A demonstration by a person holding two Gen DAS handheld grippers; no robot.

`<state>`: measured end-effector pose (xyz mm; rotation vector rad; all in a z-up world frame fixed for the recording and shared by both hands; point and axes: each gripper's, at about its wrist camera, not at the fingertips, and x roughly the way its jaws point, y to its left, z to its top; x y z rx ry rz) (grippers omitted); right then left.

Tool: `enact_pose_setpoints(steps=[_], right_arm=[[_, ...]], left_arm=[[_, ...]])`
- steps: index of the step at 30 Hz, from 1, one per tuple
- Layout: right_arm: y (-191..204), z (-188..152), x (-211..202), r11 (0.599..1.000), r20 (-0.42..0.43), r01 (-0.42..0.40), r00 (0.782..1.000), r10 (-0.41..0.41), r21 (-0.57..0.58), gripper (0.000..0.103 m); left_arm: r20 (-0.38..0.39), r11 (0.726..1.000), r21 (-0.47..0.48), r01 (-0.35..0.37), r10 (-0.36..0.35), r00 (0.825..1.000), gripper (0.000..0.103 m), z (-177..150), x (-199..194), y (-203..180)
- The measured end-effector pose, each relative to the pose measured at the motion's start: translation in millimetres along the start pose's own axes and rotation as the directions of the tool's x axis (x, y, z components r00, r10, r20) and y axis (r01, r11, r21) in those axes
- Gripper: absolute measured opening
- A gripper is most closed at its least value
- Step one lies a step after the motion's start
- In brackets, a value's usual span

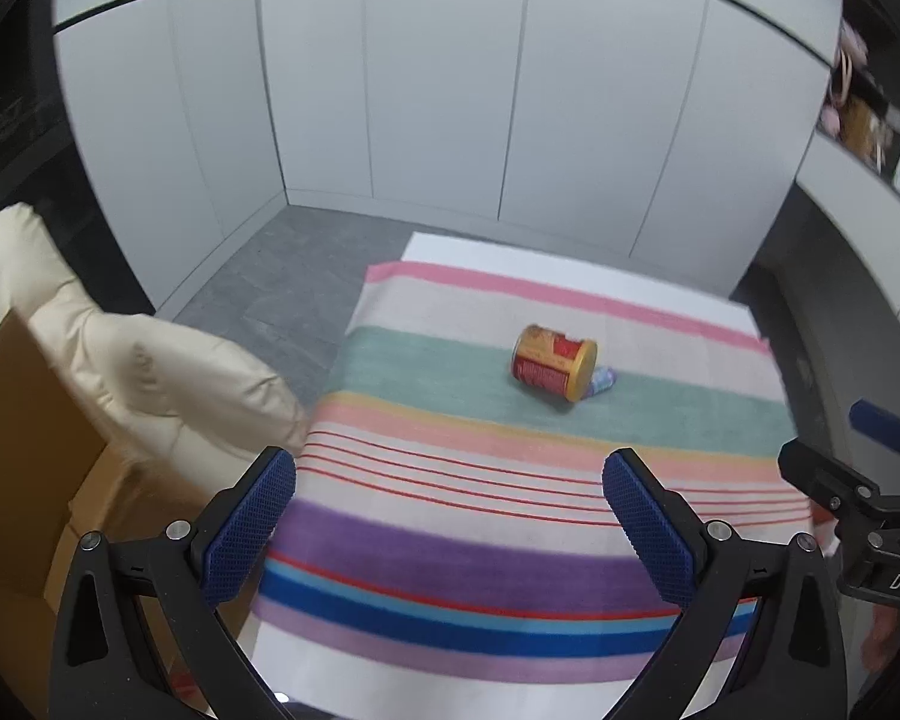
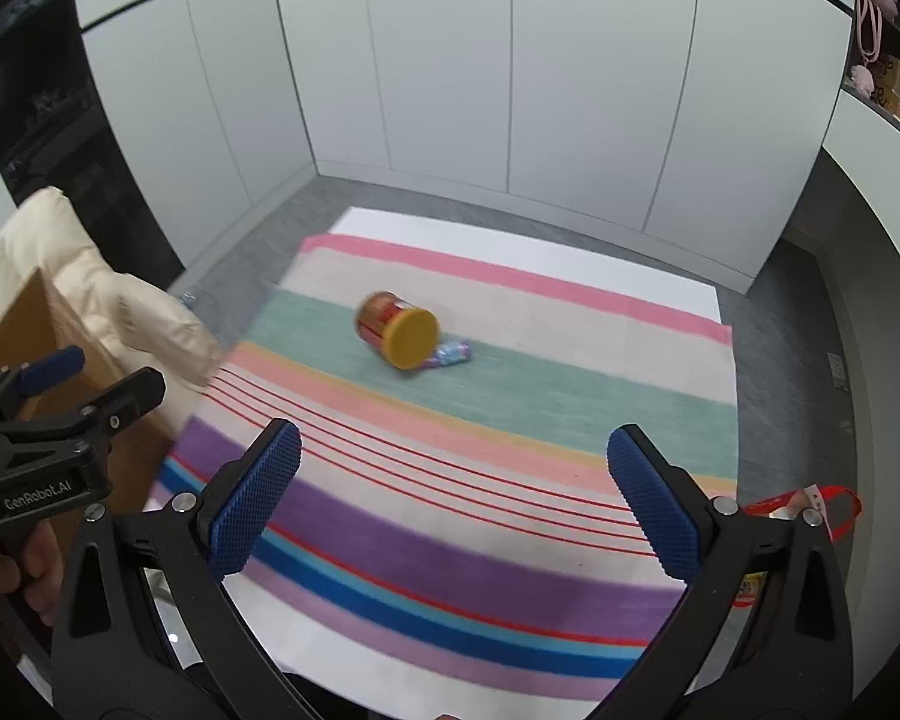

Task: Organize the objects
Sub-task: 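Move both tools back over the tablecloth toward the can and tube, then grasp the red-and-gold can with the left tool while the right tool grasps the pink tube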

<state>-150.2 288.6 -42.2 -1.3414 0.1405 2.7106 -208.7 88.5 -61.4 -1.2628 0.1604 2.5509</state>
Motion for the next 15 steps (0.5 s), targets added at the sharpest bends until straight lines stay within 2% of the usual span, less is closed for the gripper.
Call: enact_pose_setpoints(steps=[3, 8, 15], right_arm=[[-7.9, -2.3, 21.3, 1.000, -0.019, 0.006, 1.000, -0.006, -0.005, 0.103], [-20.4, -2.7, 62.2, 1.000, -0.044, 0.014, 0.999, -0.015, -0.017, 0.100], [-43.1, -2.6, 119.7, 1.000, -0.113, 0.014, 0.993, -0.014, 0.000, 0.092]], left_arm=[[-0.038, 1.000, 0.012, 0.019, -0.018, 0.999, 0.103, 2.9, 26.1, -7.1], [-0.092, 0.994, 0.027, 0.106, -0.103, 0.990, 0.103, 10.5, 80.9, -27.5], [-0.120, 0.981, 0.130, 0.143, -0.128, 0.985, 0.103, 23.1, 147.9, -62.4]])
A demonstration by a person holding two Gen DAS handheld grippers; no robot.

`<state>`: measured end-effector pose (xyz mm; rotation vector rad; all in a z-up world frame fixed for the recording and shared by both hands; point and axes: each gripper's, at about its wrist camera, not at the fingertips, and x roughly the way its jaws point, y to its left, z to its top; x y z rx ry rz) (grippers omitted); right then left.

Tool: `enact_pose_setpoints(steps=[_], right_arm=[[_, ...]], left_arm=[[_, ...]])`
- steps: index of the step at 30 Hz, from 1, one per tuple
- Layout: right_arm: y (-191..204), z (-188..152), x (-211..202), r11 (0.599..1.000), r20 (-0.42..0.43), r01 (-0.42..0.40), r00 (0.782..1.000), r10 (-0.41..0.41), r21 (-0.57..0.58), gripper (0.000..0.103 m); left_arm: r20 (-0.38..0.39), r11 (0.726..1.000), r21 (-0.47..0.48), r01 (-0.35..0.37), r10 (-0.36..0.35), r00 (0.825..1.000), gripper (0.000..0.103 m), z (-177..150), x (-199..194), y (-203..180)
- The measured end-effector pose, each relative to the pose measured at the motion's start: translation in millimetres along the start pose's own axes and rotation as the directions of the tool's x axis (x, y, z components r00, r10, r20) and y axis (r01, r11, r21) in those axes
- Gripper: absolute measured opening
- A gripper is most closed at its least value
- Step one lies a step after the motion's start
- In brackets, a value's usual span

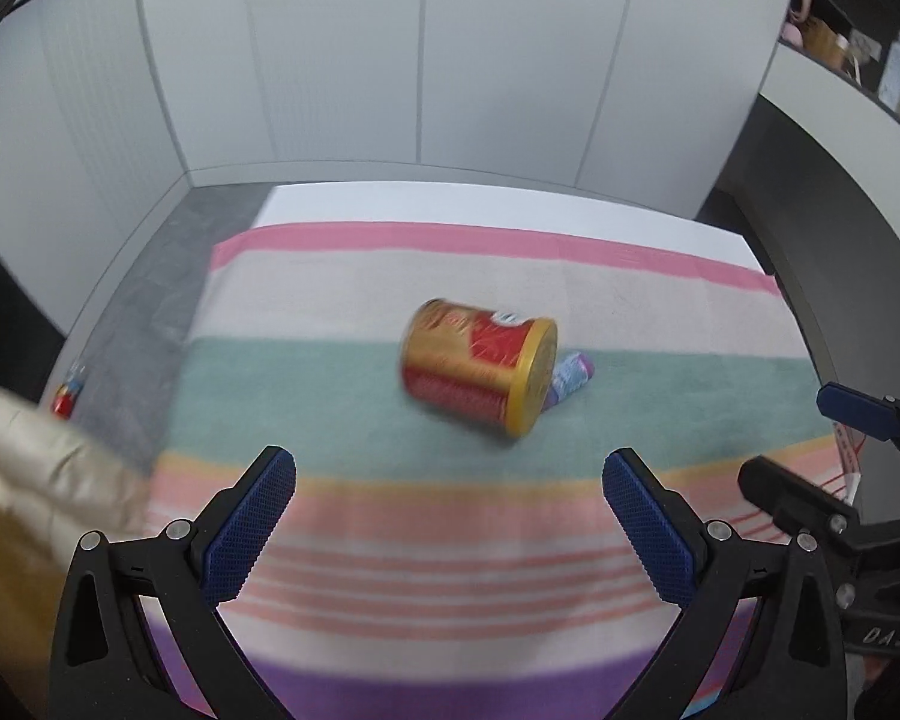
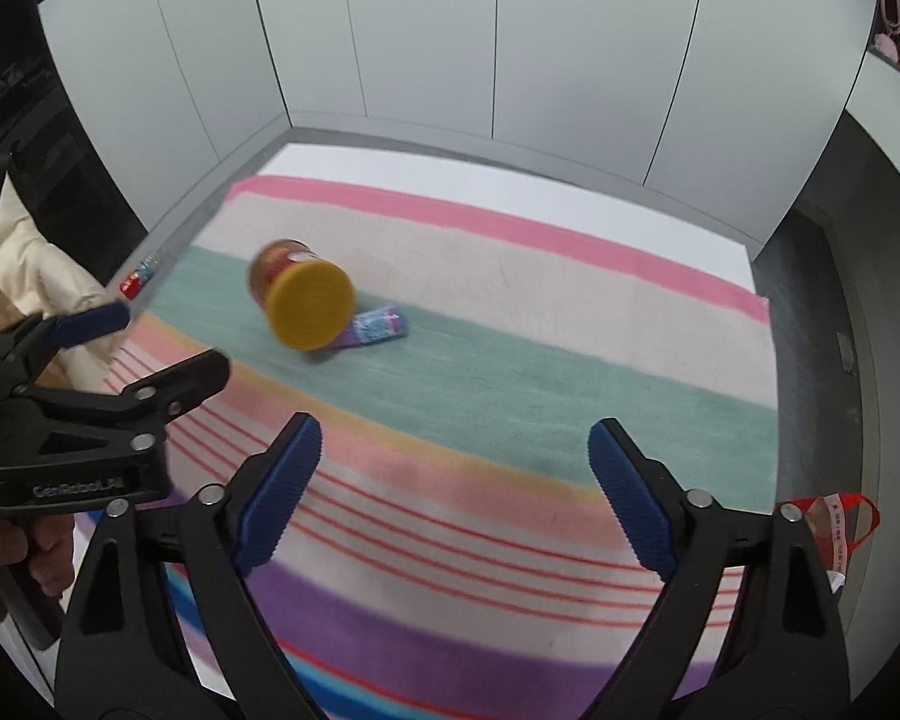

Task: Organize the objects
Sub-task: 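Grasp the red-and-gold can with the left tool while the right tool grasps the pink tube, then carry the can and pink tube over the cardboard box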

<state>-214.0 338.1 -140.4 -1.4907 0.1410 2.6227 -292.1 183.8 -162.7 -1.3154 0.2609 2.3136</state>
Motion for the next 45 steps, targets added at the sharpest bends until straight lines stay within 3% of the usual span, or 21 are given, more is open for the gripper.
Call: enact_pose_setpoints(steps=[7, 10, 11, 15, 22, 25, 27, 28, 35, 45], right_arm=[[-11.9, 4.9, 45.1, 1.000, -0.035, -0.001, 0.999, 0.002, 0.013, 0.092], [-13.2, 6.9, 60.5, 1.000, -0.050, -0.005, 0.999, 0.006, 0.018, 0.092], [-12.3, 7.3, 64.6, 1.000, -0.053, -0.009, 0.999, 0.010, 0.019, 0.092], [-0.1, 10.1, 81.8, 0.999, -0.058, -0.032, 0.998, 0.032, 0.003, 0.092], [40.4, 19.8, 114.5, 0.994, -0.063, -0.102, 0.993, 0.100, -0.039, 0.092], [55.1, 26.7, 121.8, 0.992, -0.053, -0.081, 0.996, 0.077, -0.095, 0.082], [60.6, 29.8, 121.7, 0.988, -0.044, -0.085, 0.996, 0.080, -0.130, 0.062], [63.2, 31.4, 121.1, 0.985, -0.046, -0.080, 0.996, 0.074, -0.153, 0.061], [52.6, 25.9, 101.4, 0.986, -0.079, -0.109, 0.992, 0.099, -0.123, 0.061], [30.6, -2.3, 26.2, 0.995, -0.056, -0.081, 0.995, 0.078, -0.060, 0.061]], left_arm=[[0.053, 0.996, 0.087, 0.013, -0.017, 0.998, 0.099, 22.0, 45.9, 1.6], [0.067, 0.991, 0.090, 0.096, -0.102, 0.993, 0.069, 28.2, 51.7, 6.3], [0.070, 0.992, 0.081, 0.095, -0.101, 0.992, 0.068, 29.6, 51.6, 8.3], [0.088, 1.000, 0.002, 0.028, -0.028, 0.996, 0.067, 25.7, 41.4, 28.9], [0.005, 0.987, -0.098, -0.130, 0.131, 0.991, 0.067, 7.8, 33.4, 65.3], [-0.015, 0.985, -0.099, -0.140, 0.139, 0.990, 0.067, 3.3, 28.7, 66.0], [-0.022, 0.985, -0.107, -0.135, 0.134, 0.991, 0.067, 1.1, 25.8, 64.6], [-0.024, 0.985, -0.108, -0.134, 0.132, 0.991, 0.067, -1.2, 24.4, 69.5], [-0.041, 0.987, -0.115, -0.116, 0.112, 0.993, 0.067, -11.7, 6.9, 56.1], [-0.029, 0.986, -0.136, -0.094, 0.091, 0.995, 0.067, -26.3, -46.8, 36.0]])
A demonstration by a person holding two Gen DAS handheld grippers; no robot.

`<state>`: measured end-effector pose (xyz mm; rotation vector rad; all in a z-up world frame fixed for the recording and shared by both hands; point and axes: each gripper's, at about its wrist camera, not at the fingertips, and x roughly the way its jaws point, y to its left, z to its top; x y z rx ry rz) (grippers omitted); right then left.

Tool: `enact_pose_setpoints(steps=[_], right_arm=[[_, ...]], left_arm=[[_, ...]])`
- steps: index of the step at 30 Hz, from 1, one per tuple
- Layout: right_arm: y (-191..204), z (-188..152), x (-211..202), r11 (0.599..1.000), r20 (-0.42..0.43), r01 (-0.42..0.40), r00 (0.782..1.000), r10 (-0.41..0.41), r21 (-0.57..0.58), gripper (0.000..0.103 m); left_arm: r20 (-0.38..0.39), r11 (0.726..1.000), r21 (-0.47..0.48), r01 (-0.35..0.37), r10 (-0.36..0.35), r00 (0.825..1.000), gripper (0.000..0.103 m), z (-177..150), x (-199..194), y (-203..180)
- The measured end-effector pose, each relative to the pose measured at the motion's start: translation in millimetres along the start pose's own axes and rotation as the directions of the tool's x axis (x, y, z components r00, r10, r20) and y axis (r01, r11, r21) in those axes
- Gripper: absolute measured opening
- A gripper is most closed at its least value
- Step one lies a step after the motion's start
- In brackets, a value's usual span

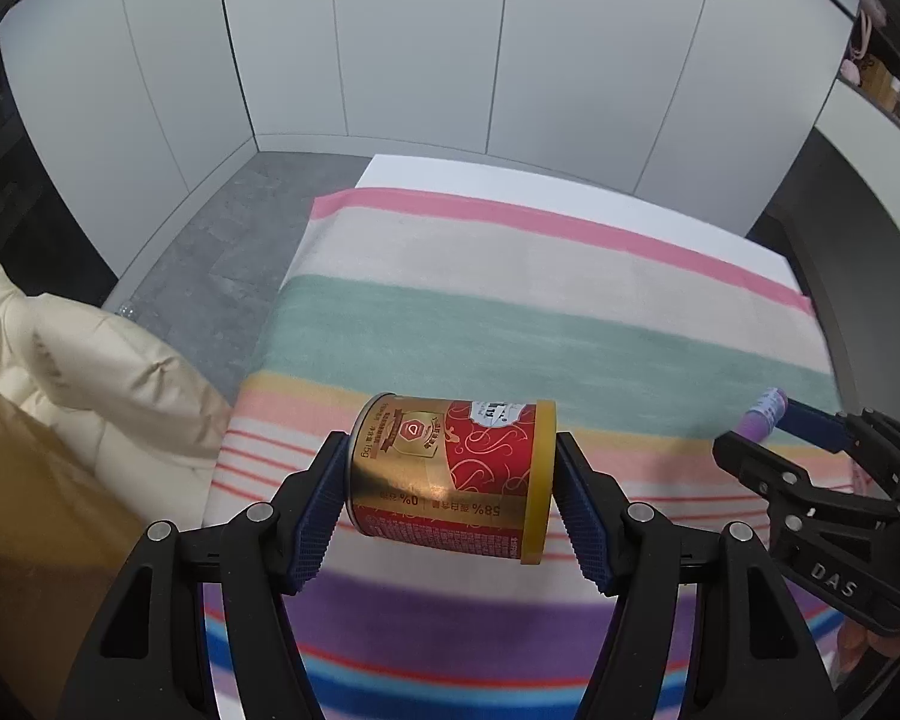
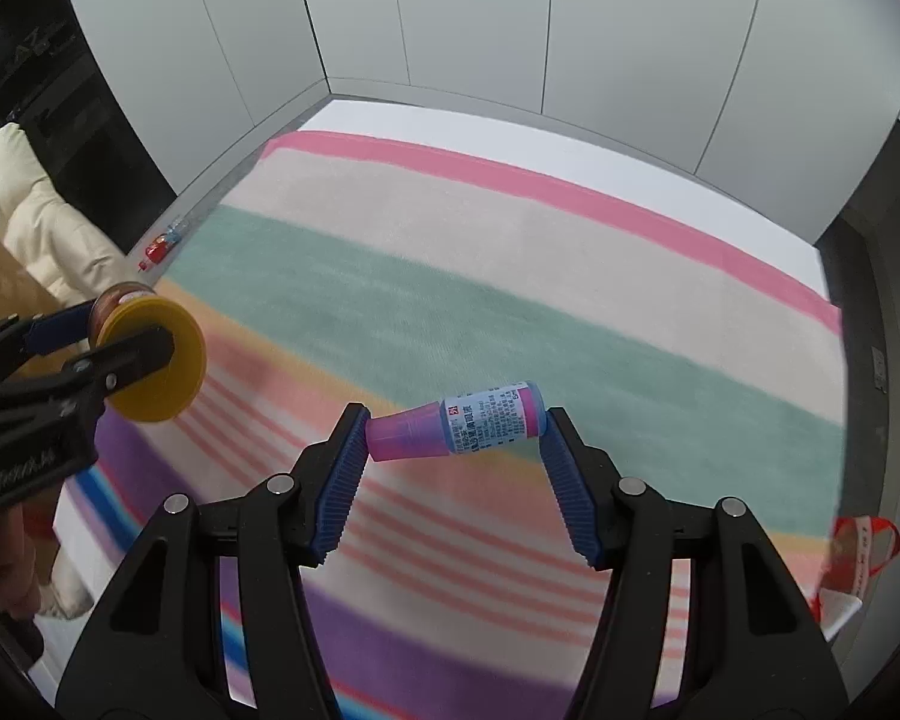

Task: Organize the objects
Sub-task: 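Carry the can and pink tube over the cardboard box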

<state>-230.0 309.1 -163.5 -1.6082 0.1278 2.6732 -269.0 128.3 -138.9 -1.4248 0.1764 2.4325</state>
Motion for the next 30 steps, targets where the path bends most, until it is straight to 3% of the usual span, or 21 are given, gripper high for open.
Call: enact_pose_setpoints(steps=[11, 19, 24, 30], right_arm=[[-6.7, -33.4, -107.6, 0.998, 0.070, -0.019, 0.997, 0.016, 0.054, 0.061], [-0.3, -60.1, -180.9, 1.000, 0.116, 0.019, 0.993, -0.020, 0.013, 0.061], [1.0, -70.9, -210.1, 1.000, 0.155, 0.006, 0.988, -0.009, 0.023, 0.061], [9.6, -68.5, -218.2, 1.000, 0.180, -0.018, 0.983, 0.018, 0.003, 0.061]], left_arm=[[0.077, 0.996, 0.078, 0.053, -0.059, 0.995, 0.067, -24.4, -96.3, -41.4], [0.140, 0.985, 0.131, 0.109, -0.128, 0.982, 0.067, -42.6, -153.0, -66.0], [0.170, 0.982, 0.139, 0.130, -0.153, 0.974, 0.067, -44.9, -172.5, -71.2], [0.212, 0.985, 0.135, 0.107, -0.134, 0.968, 0.067, -41.8, -184.0, -62.6]])
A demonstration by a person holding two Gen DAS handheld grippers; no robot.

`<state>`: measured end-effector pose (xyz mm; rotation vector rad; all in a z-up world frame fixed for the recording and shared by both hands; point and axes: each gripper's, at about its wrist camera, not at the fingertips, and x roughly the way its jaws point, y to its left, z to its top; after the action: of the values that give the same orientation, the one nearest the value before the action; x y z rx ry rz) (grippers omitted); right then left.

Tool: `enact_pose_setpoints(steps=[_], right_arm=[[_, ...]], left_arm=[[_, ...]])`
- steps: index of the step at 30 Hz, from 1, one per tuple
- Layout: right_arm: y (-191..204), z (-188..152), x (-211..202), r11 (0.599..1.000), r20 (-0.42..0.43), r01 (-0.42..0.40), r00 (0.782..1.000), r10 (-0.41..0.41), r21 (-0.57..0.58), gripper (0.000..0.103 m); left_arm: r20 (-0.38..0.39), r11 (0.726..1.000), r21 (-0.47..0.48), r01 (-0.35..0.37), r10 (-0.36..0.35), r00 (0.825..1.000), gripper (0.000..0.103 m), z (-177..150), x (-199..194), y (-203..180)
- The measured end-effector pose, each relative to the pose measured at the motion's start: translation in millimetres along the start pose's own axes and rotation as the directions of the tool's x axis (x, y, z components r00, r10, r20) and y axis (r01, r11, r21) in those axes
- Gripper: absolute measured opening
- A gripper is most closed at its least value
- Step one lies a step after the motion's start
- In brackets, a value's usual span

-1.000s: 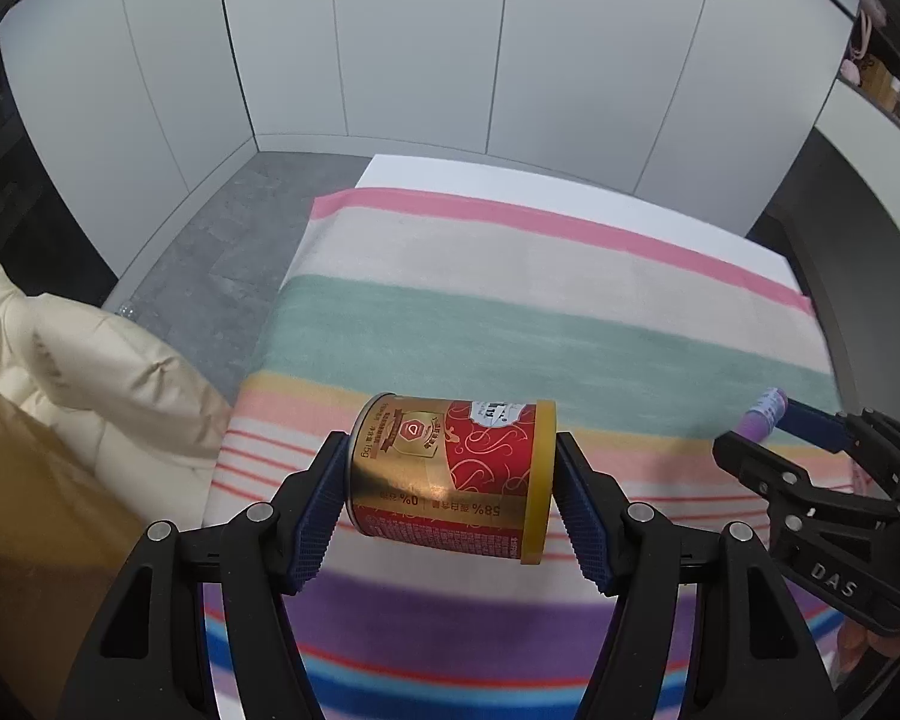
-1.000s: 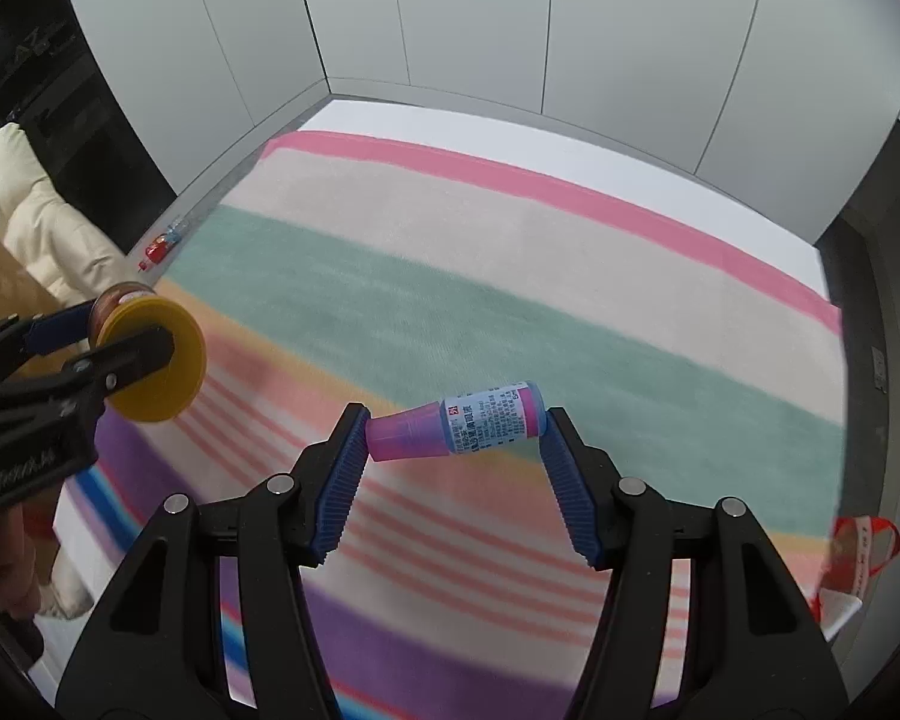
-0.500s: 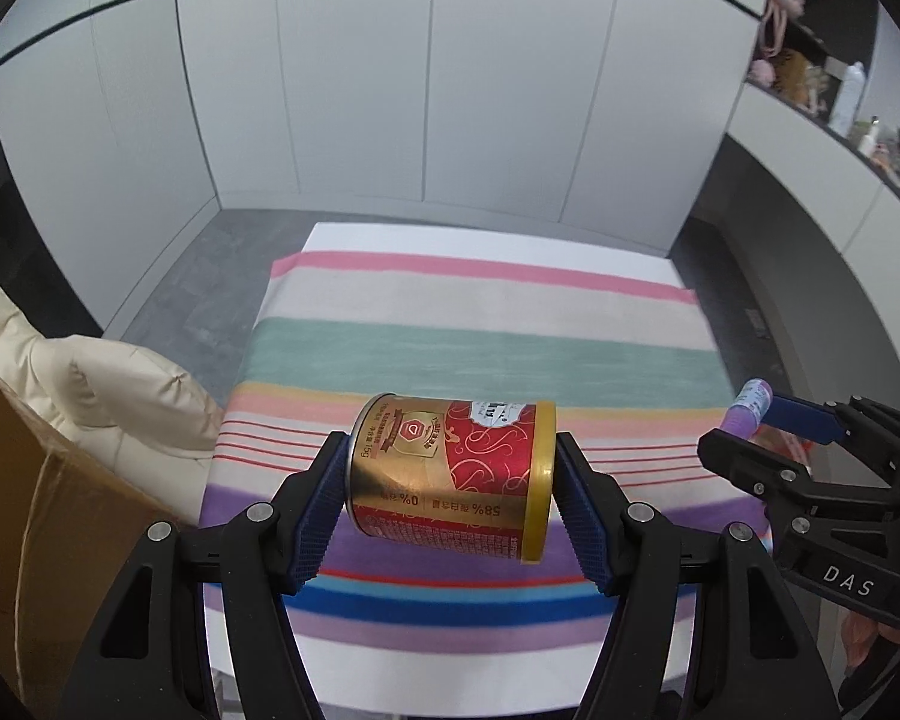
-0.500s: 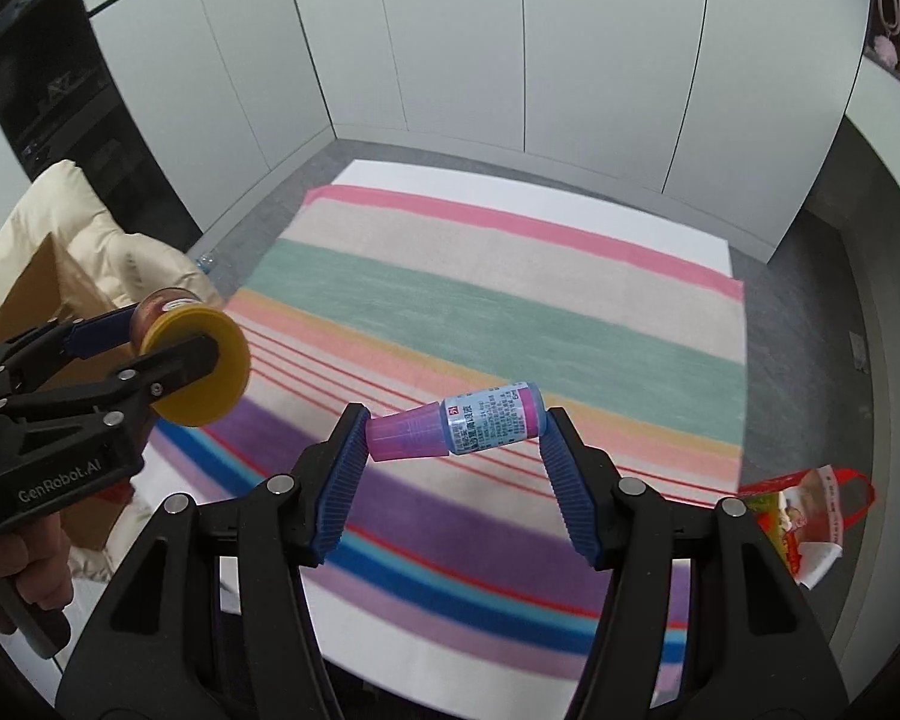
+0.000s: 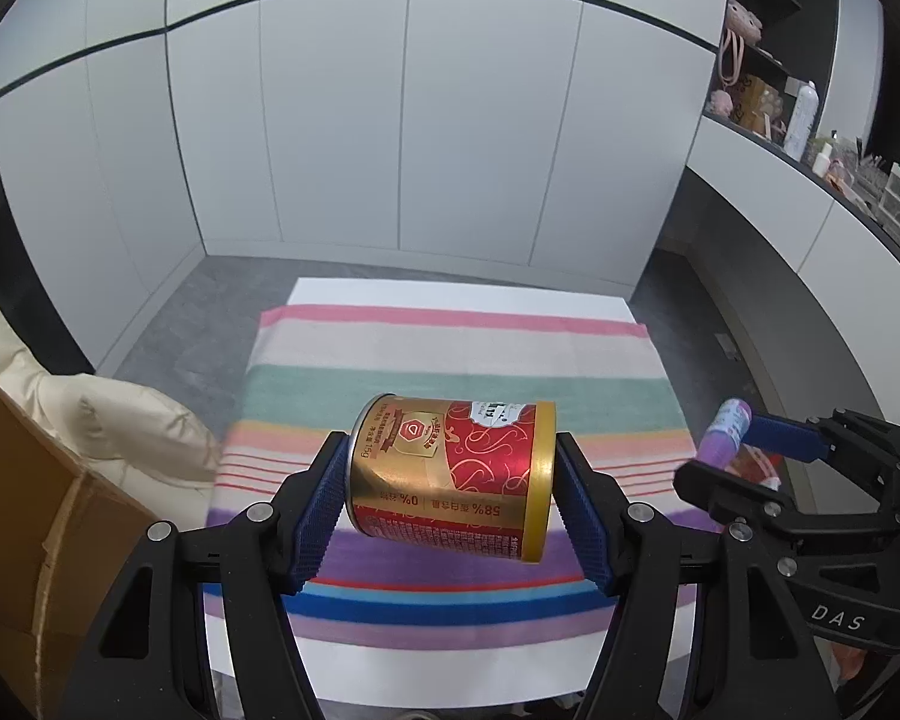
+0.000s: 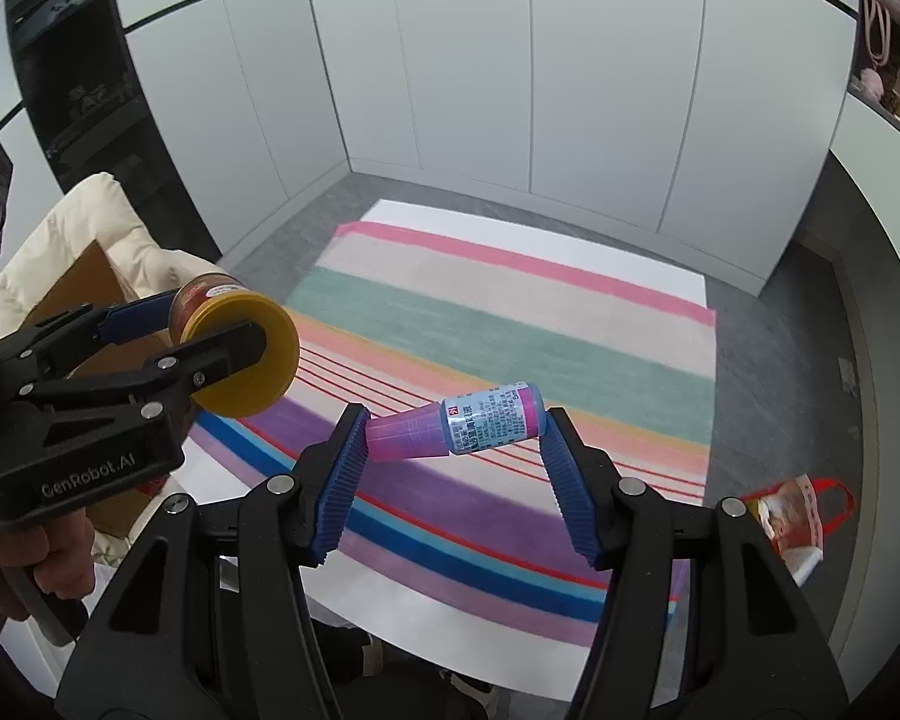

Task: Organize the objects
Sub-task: 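Carry the can and pink tube over the cardboard box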

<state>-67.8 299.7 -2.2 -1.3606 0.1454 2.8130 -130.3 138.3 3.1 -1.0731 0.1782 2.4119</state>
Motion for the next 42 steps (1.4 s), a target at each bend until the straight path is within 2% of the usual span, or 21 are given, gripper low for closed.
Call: enact_pose_setpoints(steps=[3, 8, 21, 42], right_arm=[[3.3, -0.3, 3.8, 1.000, -0.007, 0.017, 1.000, -0.017, -0.015, 0.061], [8.2, 2.6, 14.7, 1.000, -0.032, 0.015, 0.999, -0.015, -0.005, 0.061], [26.6, 23.3, 30.3, 1.000, -0.018, -0.001, 1.000, 0.001, -0.002, 0.061], [111.2, 37.1, 49.3, 0.990, -0.022, -0.065, 0.998, 0.063, -0.122, 0.061]], left_arm=[[0.010, 0.999, -0.005, -0.037, 0.037, 0.999, 0.067, -2.5, 0.9, 10.1], [0.002, 0.998, -0.035, -0.060, 0.060, 0.998, 0.067, -6.0, 4.2, 32.5], [-0.003, 0.991, -0.086, -0.100, 0.101, 0.995, 0.067, -15.6, -1.5, 76.1], [0.019, 0.961, -0.209, -0.179, 0.187, 0.982, 0.067, -32.9, -36.4, 147.7]])
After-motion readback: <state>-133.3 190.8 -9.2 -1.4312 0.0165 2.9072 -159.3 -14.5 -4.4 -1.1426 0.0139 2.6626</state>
